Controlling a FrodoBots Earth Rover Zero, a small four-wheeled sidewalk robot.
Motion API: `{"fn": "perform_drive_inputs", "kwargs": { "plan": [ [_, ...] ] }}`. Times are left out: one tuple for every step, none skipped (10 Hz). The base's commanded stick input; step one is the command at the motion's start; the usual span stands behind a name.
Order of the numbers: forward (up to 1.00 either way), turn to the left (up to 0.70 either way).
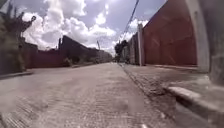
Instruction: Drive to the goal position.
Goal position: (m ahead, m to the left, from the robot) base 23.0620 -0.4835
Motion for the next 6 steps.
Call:
{"fn": "perform_drive_inputs", "kwargs": {
  "plan": [
    [0.85, 0.00],
    [0.85, 0.00],
    [0.85, 0.00],
    [0.85, 0.00],
    [0.85, 0.00],
    [0.85, 0.00]
  ]
}}
